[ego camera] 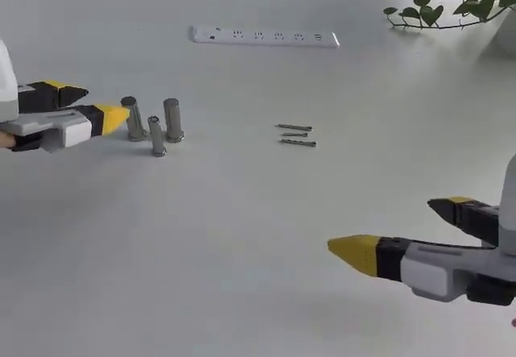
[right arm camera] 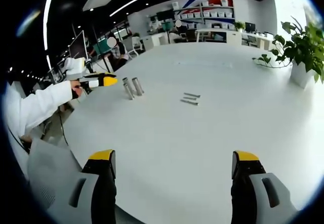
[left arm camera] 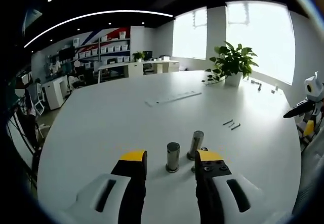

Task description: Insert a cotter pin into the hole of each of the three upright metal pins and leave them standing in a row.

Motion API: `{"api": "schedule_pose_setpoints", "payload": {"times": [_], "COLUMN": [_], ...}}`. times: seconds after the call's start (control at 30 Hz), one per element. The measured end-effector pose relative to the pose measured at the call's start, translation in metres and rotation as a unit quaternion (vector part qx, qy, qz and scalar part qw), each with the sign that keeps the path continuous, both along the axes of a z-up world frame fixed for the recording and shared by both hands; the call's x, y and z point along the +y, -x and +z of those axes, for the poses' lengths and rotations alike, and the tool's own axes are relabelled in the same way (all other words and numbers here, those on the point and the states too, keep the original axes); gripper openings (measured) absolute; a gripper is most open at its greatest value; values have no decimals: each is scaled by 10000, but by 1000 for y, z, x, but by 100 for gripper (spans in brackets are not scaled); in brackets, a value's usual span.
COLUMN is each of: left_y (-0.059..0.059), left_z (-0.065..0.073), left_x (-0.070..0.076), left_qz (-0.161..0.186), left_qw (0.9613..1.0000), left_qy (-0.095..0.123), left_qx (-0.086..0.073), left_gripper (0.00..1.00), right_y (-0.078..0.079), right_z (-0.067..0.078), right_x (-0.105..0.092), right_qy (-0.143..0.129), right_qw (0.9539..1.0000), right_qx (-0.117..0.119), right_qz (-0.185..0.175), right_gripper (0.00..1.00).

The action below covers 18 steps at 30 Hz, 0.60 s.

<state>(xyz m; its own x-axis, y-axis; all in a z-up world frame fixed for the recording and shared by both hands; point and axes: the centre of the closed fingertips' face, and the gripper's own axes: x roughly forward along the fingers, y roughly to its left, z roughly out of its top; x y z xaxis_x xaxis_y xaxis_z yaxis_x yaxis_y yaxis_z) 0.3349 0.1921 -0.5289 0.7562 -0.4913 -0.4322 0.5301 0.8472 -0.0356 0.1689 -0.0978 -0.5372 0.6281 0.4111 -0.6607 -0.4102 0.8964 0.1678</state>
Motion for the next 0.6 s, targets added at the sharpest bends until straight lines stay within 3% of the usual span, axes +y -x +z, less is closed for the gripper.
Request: {"api": "schedule_pose_setpoints", "payload": {"times": [0.17,0.4,0.6], "left_y": [-10,-17,-21], "left_z": [-8,-28,-32], "left_x": [-3,-10,-13], "left_qz": [-7,-195,-229], "left_qw": [10000,9993,9992], "left_qy": [60,-181,-153], "left_qx": [77,247,302], "left_gripper": [30,22,19], "right_y": [2,4,3], "right_z": [-2,-6,-6], "right_x": [-1,-6,-6], "right_qy": [14,-6,-83], "right_qw": [10000,9999,9998], "right_qx": [27,104,89], "right_qz": [-19,-119,-160], "right_gripper": [93,93,94]}}
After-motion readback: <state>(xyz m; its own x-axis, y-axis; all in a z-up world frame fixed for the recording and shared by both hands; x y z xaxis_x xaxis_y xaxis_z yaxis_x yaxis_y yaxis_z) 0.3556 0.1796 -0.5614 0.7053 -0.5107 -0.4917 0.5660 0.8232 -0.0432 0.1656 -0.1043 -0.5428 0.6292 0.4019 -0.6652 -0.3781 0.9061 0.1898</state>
